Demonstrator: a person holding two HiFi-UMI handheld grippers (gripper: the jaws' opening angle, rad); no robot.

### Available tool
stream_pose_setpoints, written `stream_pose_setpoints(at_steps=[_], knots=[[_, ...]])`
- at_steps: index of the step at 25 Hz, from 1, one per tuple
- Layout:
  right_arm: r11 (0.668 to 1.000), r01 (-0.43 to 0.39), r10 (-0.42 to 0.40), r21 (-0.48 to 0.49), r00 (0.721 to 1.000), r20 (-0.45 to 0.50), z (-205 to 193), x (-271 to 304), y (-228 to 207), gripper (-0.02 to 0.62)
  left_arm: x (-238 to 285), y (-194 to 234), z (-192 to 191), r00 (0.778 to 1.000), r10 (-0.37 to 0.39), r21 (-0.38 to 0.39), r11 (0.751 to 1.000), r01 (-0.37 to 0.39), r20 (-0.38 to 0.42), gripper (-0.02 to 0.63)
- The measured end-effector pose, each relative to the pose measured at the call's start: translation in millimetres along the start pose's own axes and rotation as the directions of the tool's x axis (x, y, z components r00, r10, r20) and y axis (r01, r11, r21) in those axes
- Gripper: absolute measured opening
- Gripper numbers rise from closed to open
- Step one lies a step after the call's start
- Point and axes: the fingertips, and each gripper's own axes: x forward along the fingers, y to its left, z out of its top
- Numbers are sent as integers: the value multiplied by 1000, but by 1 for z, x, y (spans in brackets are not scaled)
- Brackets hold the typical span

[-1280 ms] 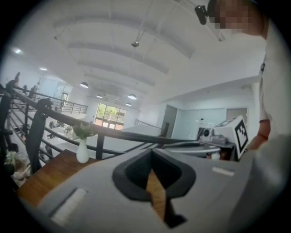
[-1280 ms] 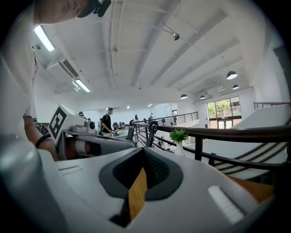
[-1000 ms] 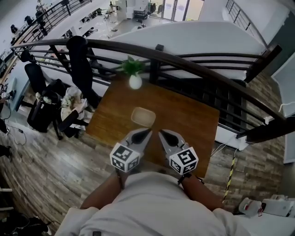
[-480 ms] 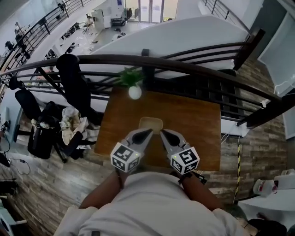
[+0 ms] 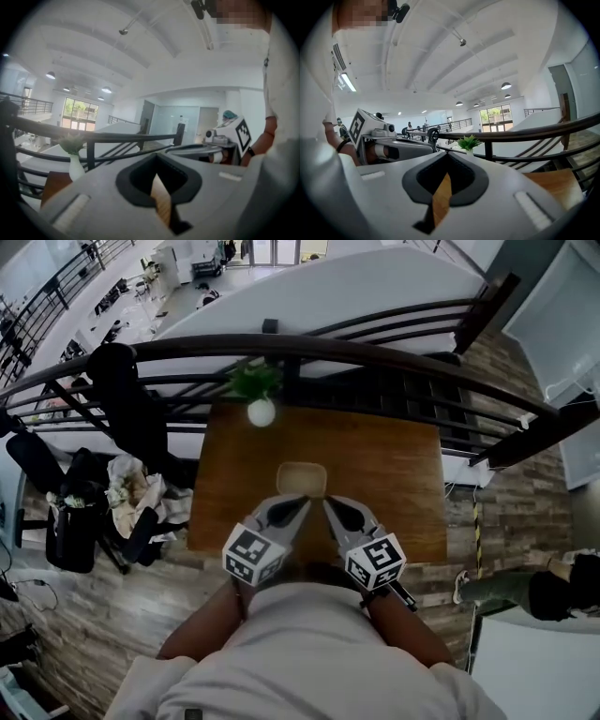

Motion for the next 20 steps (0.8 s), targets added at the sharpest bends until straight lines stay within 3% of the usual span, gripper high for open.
stream_pose_setpoints(at_steps=[5,20], knots=[[1000,8,-8,19,1000,-19,-11,4,-18,8,13,-1,-8,999,-27,11,1000,27,-36,3],[996,-63,69,66,993,-91,-23,43,-65,7,51,48,-25,996,17,-63,998,-23,-92,3]])
